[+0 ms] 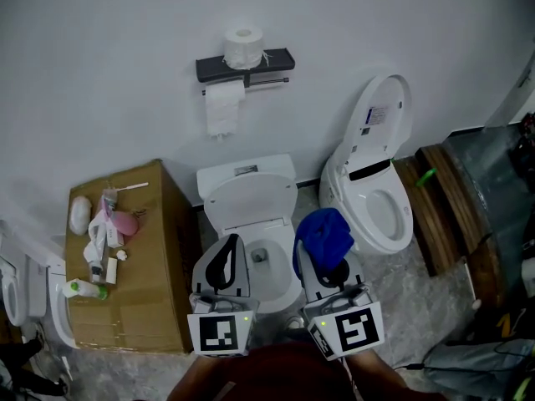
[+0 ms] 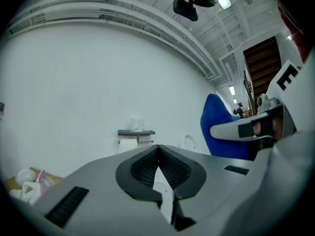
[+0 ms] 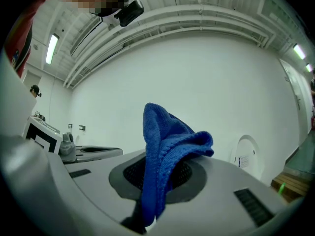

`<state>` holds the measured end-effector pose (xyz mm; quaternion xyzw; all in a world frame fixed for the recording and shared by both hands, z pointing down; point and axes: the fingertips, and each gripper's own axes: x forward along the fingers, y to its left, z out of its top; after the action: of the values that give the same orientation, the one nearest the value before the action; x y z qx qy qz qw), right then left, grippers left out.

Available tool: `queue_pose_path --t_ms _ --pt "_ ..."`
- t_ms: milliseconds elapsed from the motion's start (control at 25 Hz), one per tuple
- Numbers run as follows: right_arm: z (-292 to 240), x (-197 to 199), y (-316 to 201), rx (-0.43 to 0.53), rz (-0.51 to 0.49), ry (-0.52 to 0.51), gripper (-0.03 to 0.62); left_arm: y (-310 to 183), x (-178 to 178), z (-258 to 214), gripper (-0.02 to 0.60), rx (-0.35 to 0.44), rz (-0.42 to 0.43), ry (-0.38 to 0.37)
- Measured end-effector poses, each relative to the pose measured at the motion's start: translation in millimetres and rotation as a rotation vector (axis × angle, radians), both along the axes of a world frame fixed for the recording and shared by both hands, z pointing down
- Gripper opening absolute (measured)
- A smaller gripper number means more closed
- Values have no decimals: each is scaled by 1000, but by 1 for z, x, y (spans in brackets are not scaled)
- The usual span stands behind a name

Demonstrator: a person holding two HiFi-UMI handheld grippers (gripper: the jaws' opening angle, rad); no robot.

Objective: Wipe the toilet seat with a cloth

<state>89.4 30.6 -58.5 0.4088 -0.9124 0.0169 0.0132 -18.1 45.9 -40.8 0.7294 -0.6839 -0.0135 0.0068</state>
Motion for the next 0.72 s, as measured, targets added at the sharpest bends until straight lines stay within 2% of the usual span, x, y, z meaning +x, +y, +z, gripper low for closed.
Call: queue_pose_path --t_ms 120,320,720 --pt "1 2 0 -2 3 7 63 2 -2 4 15 -9 -5 -36" --pt "2 5 2 6 10 13 63 6 -4 -6 15 16 -8 1" --pt "-4 9 3 22 11 1 64 10 -5 -17 15 36 -16 -2"
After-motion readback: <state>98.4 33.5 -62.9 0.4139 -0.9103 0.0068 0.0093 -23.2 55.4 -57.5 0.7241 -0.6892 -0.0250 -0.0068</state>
